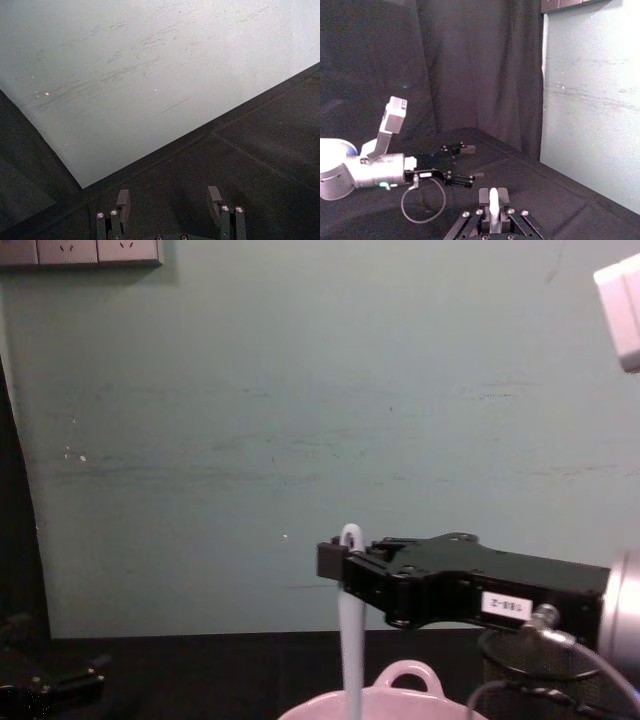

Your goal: Use the one hand to pick up the spoon and stir the clear water in the bowl.

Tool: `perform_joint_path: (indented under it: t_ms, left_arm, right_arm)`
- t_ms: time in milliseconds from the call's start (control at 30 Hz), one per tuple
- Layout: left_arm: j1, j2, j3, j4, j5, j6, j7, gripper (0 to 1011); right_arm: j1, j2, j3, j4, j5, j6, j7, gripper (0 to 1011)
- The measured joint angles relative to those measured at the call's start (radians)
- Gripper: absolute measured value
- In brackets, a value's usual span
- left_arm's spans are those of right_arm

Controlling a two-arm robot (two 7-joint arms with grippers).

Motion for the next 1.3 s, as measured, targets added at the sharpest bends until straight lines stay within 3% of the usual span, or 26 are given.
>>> perform_joint_path:
  t_ms: [333, 567, 700, 900, 1300]
  left_arm:
    - [0.0, 0.0, 0.0, 0.0, 0.0, 0.0, 0.0, 1011]
    - [0.0, 0.0, 0.0, 0.0, 0.0, 0.0, 0.0, 1011]
    - [0.0, 0.0, 0.0, 0.0, 0.0, 0.0, 0.0, 1011]
    - [0.0, 0.0, 0.0, 0.0, 0.0, 0.0, 0.0, 1011]
    - [0.0, 0.0, 0.0, 0.0, 0.0, 0.0, 0.0, 1011]
  right_arm:
    - [0.051, -0.057, -0.014, 0.088, 0.016, -0.019, 0.009, 108]
    - [0.1, -0.101, 0.02, 0.215, 0.056, -0.044, 0.005, 109]
    - [0.109, -0.105, 0.043, 0.243, 0.052, -0.046, -0.032, 108]
    - [0.099, -0.094, 0.074, 0.235, 0.035, -0.045, -0.072, 108]
    - [0.025, -0.035, 0.114, 0.11, 0.0, -0.026, -0.093, 108]
